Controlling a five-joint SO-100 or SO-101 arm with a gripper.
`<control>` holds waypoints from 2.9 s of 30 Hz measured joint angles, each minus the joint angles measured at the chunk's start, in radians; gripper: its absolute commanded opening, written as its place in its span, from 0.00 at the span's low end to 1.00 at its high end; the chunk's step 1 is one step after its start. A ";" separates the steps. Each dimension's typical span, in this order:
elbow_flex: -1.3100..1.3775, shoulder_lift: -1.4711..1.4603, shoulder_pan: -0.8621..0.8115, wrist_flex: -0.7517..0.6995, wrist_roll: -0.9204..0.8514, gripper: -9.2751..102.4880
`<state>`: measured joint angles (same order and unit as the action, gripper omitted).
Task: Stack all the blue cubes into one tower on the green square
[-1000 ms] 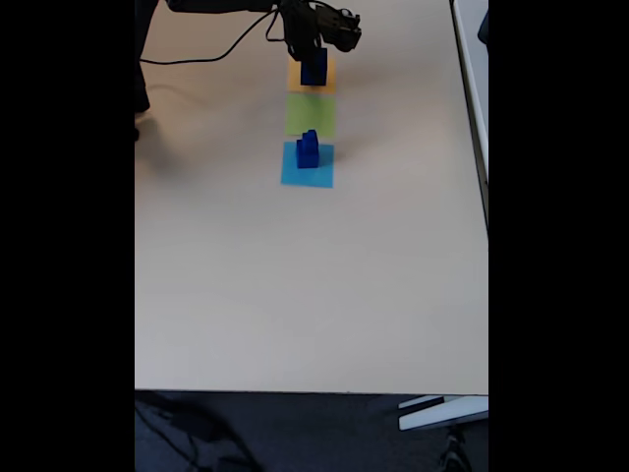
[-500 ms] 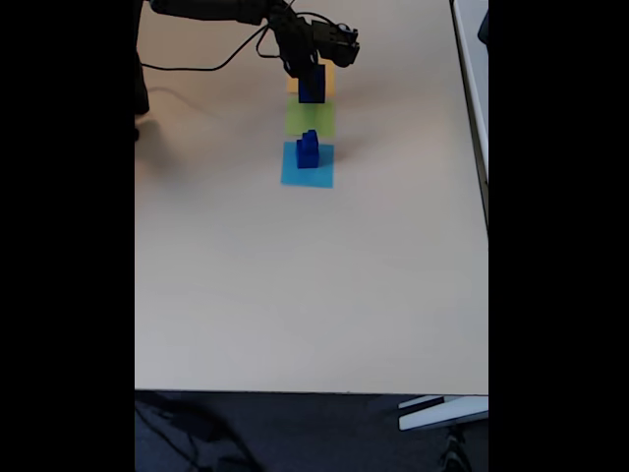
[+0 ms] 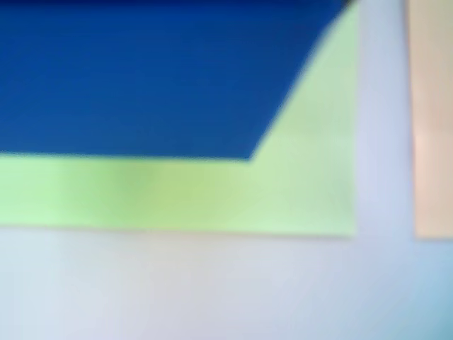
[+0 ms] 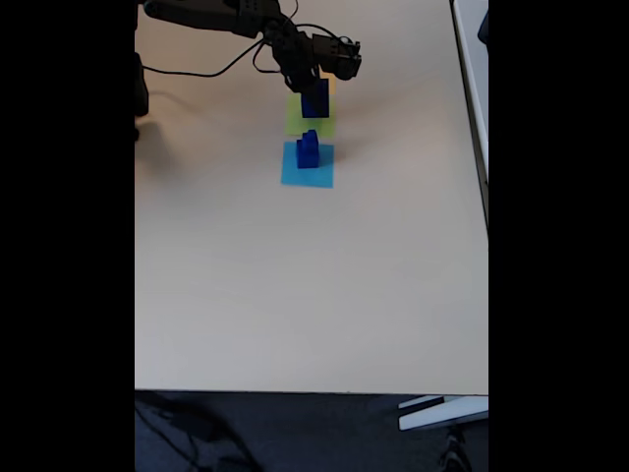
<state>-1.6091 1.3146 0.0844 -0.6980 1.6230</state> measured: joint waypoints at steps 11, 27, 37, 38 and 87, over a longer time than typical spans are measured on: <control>-0.054 0.000 0.002 0.044 0.008 0.10; -0.156 0.000 0.002 0.187 0.054 0.10; -0.209 0.003 -0.005 0.259 0.081 0.12; -0.213 0.003 -0.005 0.264 0.084 0.12; 0.074 0.000 0.018 0.057 -0.009 0.40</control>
<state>-1.5355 1.3146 0.1028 -0.6412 1.6137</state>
